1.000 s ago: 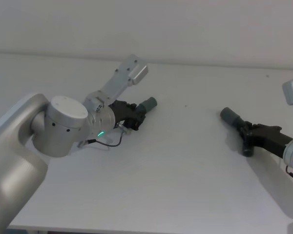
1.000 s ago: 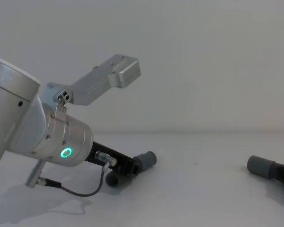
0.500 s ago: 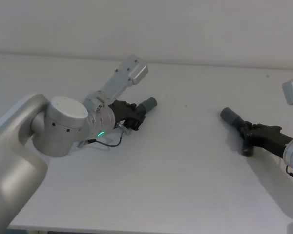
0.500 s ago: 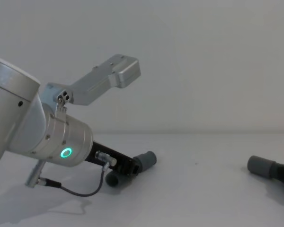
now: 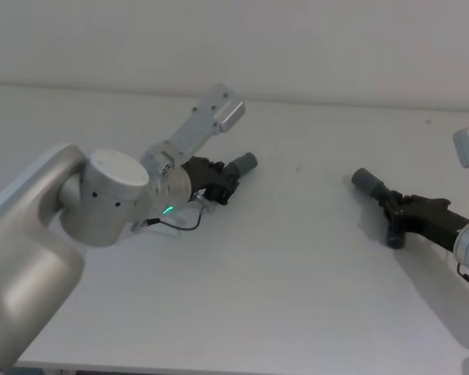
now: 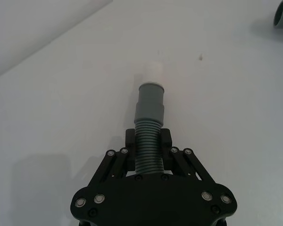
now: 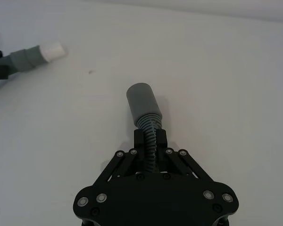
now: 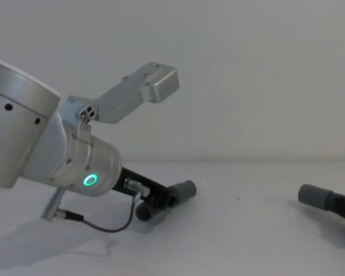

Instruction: Use both hands to pick up one end of the pipe from the table, align the ends, and insert them.

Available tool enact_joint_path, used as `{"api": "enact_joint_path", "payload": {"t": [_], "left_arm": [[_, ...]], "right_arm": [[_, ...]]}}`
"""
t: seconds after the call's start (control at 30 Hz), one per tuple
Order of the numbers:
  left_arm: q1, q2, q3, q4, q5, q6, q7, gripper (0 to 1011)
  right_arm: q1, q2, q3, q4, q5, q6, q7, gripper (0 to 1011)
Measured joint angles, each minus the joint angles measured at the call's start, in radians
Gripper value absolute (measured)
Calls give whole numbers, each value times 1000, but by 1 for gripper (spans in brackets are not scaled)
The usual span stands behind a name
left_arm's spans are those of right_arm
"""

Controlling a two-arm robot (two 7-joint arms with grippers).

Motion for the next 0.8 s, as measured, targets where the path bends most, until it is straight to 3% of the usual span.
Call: {"api": "enact_joint_path", "payload": {"t": [0.47,0.8], "left_arm": [[-80,-20,39,17,42,-38,-26,299],[-146,4,70,13,60,-89,-115,299]], "right_arm": [[-9,44,17,-1,1,-170,78,145],[4,105,26,6,17,-278,191,144]]}}
